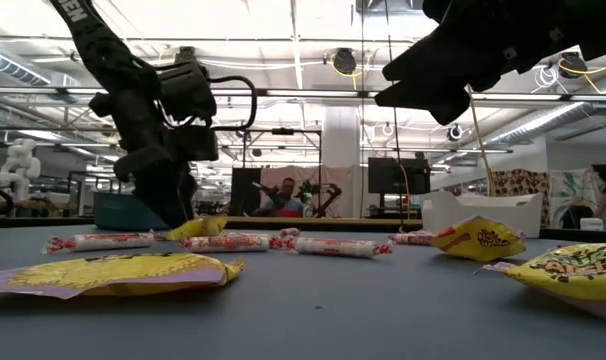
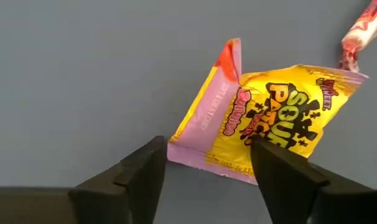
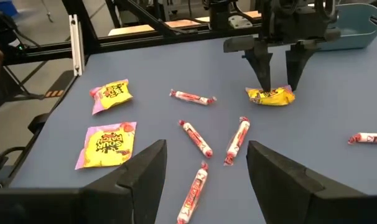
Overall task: Sort candy
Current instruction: Put the yellow candy pack into the blue bin
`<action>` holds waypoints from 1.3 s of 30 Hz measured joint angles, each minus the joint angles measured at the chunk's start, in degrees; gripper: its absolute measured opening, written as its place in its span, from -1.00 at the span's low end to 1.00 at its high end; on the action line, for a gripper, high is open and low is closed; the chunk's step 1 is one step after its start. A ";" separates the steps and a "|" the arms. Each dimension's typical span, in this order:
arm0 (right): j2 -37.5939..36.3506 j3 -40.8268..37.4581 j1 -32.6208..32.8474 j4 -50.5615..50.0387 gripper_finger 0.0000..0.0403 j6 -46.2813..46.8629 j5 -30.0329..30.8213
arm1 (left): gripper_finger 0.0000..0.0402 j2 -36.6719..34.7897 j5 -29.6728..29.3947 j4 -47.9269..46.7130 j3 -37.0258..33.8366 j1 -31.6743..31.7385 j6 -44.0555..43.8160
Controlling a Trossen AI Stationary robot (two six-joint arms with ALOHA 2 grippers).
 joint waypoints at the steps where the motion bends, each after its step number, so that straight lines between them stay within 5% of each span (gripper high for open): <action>1: 0.00 0.00 0.00 0.01 0.05 -0.10 0.00 | 0.11 0.35 0.03 0.14 0.01 0.00 0.28; 14: 0.00 0.00 -0.07 1.04 0.05 -5.28 0.31 | -0.55 -1.19 -0.02 3.93 -0.19 -0.90 1.29; 27: -0.02 0.00 -1.85 1.40 0.05 -12.40 3.36 | -0.95 -7.29 -0.22 5.80 -0.21 -0.90 1.21; 39: -0.02 0.00 -5.45 4.36 0.05 -17.43 3.23 | -0.95 -19.64 -11.98 4.35 1.39 -0.88 -2.13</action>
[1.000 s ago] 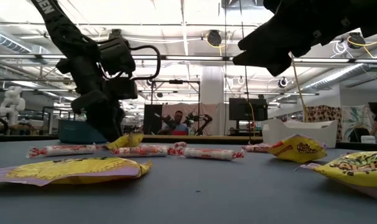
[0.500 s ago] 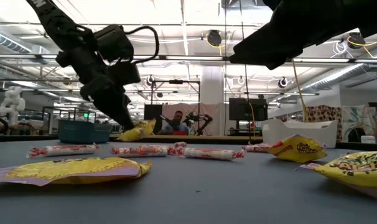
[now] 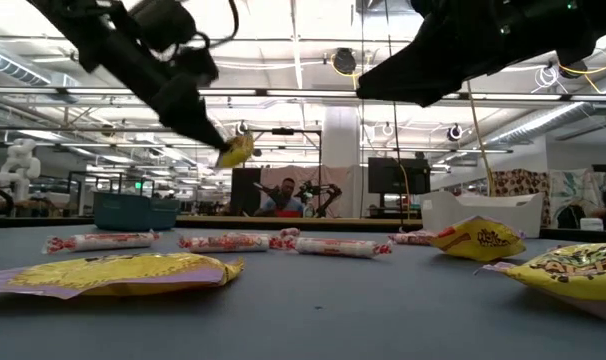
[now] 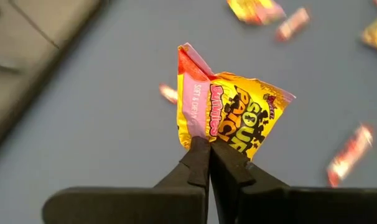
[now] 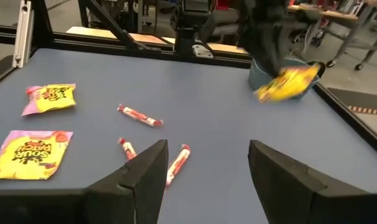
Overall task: Sort candy
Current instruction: Put the yellow candy pack into the blue bin
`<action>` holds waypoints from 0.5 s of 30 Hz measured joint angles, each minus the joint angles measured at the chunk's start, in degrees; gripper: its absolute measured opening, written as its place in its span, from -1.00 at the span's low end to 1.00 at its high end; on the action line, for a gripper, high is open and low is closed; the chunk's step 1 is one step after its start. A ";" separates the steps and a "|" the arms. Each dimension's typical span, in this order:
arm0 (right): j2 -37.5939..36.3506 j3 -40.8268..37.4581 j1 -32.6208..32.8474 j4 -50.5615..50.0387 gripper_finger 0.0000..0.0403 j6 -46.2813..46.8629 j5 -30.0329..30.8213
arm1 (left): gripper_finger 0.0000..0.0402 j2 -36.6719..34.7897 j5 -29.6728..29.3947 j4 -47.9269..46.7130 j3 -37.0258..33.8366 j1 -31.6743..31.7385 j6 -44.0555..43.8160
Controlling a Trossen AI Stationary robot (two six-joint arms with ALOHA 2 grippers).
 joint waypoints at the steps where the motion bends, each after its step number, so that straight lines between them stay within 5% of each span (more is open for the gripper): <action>1: 0.00 0.00 -0.08 0.08 0.05 -0.36 0.00 | -0.95 -1.21 -1.17 -0.28 0.44 0.01 -0.59; 15: -0.02 0.00 -2.02 -0.05 0.05 0.99 -0.04 | -0.95 -8.27 -4.08 0.35 1.59 -0.01 -22.12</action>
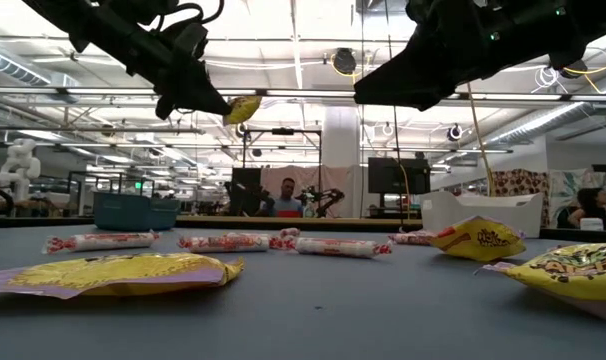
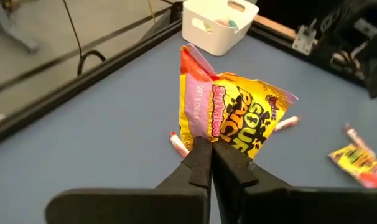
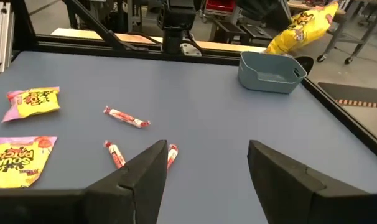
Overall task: Sort candy
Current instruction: Put the yellow candy pack into the blue bin
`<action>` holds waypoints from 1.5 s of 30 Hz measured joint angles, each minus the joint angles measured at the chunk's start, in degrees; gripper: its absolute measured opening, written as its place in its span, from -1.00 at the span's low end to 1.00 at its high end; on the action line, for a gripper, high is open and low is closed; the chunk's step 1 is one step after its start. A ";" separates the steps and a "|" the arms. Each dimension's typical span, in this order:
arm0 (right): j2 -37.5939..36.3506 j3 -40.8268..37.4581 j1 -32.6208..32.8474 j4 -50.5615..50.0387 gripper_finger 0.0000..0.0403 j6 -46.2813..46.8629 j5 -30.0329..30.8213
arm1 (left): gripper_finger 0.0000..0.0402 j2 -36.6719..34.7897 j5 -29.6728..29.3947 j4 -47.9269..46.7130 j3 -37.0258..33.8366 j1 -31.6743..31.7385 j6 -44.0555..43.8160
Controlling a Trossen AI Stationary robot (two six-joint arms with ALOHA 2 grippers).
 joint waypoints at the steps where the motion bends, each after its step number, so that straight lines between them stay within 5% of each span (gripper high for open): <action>1: 0.00 0.00 0.00 -0.02 0.05 0.54 -0.06 | -0.95 -0.02 0.02 -0.04 0.00 0.01 -1.20; 9: 0.00 0.00 0.00 -0.09 0.05 4.30 -0.22 | -0.95 0.00 1.70 -0.56 0.00 0.01 -10.46; 24: 0.00 0.00 0.00 -0.09 0.05 3.89 -0.22 | -0.95 0.00 2.10 -0.47 0.00 0.02 -10.15; 33: 0.00 0.00 0.00 -0.11 0.05 2.80 -0.20 | -0.95 -0.01 3.01 -0.45 -0.02 0.01 -1.69; 45: 0.00 0.00 0.00 -0.11 0.05 2.79 -0.20 | -0.95 -0.01 2.91 1.19 -0.02 0.00 28.26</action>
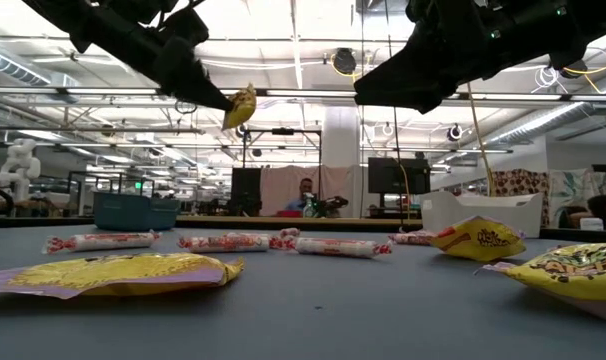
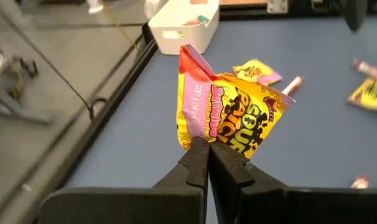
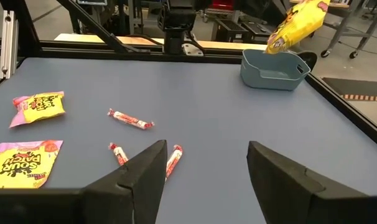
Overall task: Sort candy
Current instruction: Put the yellow candy pack into the blue bin
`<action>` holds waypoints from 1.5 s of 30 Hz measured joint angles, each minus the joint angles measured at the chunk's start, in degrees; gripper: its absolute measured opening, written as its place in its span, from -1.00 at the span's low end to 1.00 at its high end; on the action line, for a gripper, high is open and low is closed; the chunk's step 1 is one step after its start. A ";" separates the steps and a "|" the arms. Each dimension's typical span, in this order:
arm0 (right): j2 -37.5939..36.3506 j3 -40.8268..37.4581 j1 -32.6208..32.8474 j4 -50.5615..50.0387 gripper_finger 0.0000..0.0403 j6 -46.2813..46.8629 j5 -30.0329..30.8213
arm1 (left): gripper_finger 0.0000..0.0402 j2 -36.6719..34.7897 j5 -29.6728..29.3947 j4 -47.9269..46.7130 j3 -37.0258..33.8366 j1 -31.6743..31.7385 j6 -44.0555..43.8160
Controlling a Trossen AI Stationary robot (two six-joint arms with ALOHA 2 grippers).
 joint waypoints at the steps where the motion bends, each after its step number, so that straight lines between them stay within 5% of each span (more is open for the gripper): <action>1: 0.00 0.00 0.00 0.00 0.05 -0.02 0.00 | -0.95 -0.01 -0.02 -0.12 0.00 0.01 2.44; 6: 0.00 0.00 0.00 0.00 0.05 -0.02 0.22 | -0.95 0.00 -4.45 -1.45 0.00 0.00 5.60; 13: 0.00 0.00 -0.02 0.00 0.05 0.38 0.24 | -0.95 -0.01 -21.73 -14.42 -0.02 0.99 -8.60; 20: 0.00 0.00 -0.02 0.00 0.05 0.92 0.28 | -0.95 -0.01 -23.45 -27.42 -0.04 7.34 -23.43; 26: 0.00 0.00 -0.02 0.00 0.05 1.08 0.29 | -0.95 0.19 -24.30 -27.72 -0.04 15.33 -27.51; 30: 0.00 0.00 0.00 0.02 0.05 1.55 0.30 | -0.95 0.57 -27.18 -27.52 -0.04 20.25 -39.30; 45: 0.00 0.02 0.00 0.11 0.05 1.97 0.27 | -0.95 9.47 -27.81 -23.53 -0.04 23.71 -44.68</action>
